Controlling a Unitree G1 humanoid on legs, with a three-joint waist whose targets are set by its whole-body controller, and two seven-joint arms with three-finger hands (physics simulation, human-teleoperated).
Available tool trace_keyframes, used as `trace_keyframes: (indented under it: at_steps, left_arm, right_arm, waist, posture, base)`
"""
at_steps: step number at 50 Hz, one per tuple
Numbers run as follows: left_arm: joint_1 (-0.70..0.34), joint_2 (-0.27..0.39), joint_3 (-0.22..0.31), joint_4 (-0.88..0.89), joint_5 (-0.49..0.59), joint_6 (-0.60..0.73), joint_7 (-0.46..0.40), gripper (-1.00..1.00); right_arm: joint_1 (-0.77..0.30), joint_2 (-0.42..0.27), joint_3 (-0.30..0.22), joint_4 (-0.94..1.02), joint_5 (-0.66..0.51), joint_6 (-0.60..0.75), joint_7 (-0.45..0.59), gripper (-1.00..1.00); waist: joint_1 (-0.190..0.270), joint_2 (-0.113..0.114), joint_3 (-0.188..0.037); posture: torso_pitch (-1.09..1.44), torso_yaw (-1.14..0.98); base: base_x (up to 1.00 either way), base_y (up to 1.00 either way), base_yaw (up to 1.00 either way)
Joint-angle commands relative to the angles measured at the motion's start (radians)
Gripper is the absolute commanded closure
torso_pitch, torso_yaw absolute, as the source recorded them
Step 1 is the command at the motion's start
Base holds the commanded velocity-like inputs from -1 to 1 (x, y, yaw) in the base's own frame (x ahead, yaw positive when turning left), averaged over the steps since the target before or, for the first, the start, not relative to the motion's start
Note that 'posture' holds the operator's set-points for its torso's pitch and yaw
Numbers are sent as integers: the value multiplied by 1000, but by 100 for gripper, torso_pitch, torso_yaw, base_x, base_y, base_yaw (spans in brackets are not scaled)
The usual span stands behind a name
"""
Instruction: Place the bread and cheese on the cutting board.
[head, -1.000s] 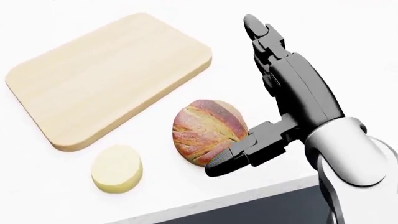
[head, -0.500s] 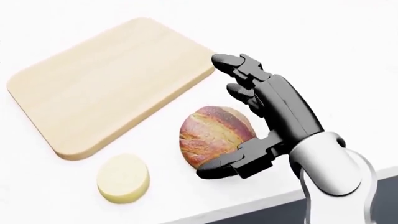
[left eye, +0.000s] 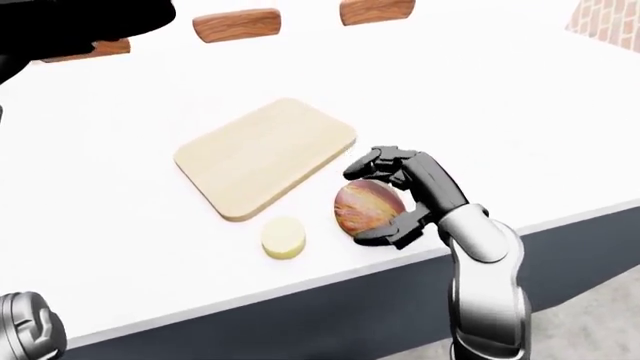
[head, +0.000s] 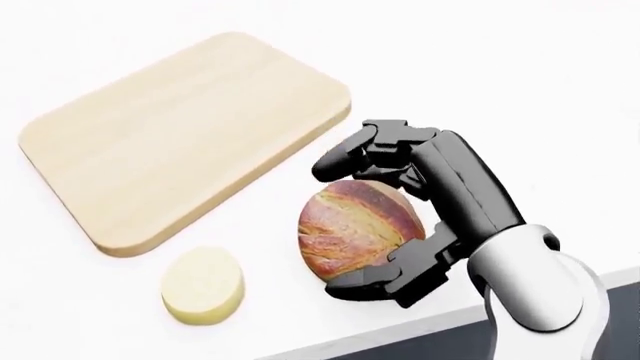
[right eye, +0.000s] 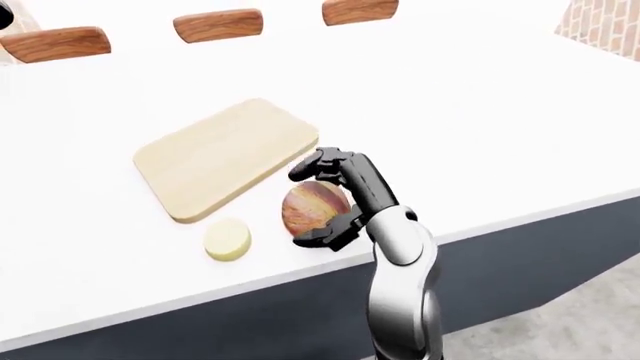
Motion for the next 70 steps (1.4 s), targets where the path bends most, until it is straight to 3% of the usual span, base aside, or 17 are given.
trace_keyframes:
  at_steps: [1,2,3,4,19,23,29,38,45,55,64,70]
  left_arm:
    - [-23,17,20,-1,5,-24,2,-100]
    - [-22,17,19,0,6,-26,1,-100]
    - [-22,18,19,0,5,-26,2,-100]
    - [-22,19,18,-1,4,-26,3,-100]
    - [-26,15,17,5,18,-22,-5,-100]
    - [-24,10,14,3,24,-20,-7,-100]
    - [-23,-7,11,-2,41,-9,-13,-100]
    - [-18,-3,20,6,40,-12,-17,-100]
    - [-13,-4,20,16,55,-17,-30,-100]
    - [-12,-13,17,12,76,-9,-40,-100]
    - [-13,-7,31,31,88,-6,-53,-100]
    - [-7,9,44,61,93,-23,-71,-100]
  right_arm:
    - [-21,1,0,-26,-9,-17,3,59]
    - [-24,1,0,-31,-13,-13,6,65]
    - [-28,2,-1,-38,-19,-8,9,91]
    - [-23,5,-5,-33,-16,-20,0,100]
    - [-110,-26,-2,-157,-116,138,105,100]
    - [-212,-86,32,-221,-263,299,253,100]
    - [-341,-110,-14,-164,-359,343,381,100]
    - [-580,-136,-70,62,-404,377,493,100]
    - [-753,-182,-69,271,-416,411,592,100]
    - [-1013,-182,-148,625,-236,314,450,100]
    - [-1256,-160,-185,1147,40,70,123,100]
    - [-1428,-170,-277,1613,289,-195,-175,100]
  waist:
    - [-2,4,-21]
    - [-2,5,-21]
    - [-2,5,-21]
    - [-2,5,-21]
    - [-4,7,-16]
    - [-4,6,-15]
    - [-4,6,-10]
    - [-7,13,-8]
    - [-10,18,-6]
    - [-16,28,-5]
    - [-25,36,-5]
    - [-29,41,-8]
  posture:
    - [0,0]
    - [0,0]
    - [0,0]
    - [0,0]
    - [0,0]
    - [0,0]
    - [0,0]
    - [0,0]
    - [0,0]
    - [0,0]
    - [0,0]
    - [0,0]
  base:
    - [0,0,0]
    - [0,0,0]
    - [0,0,0]
    - [0,0,0]
    - [0,0,0]
    - [0,0,0]
    - [0,0,0]
    - [0,0,0]
    - [0,0,0]
    - [0,0,0]
    - [0,0,0]
    - [0,0,0]
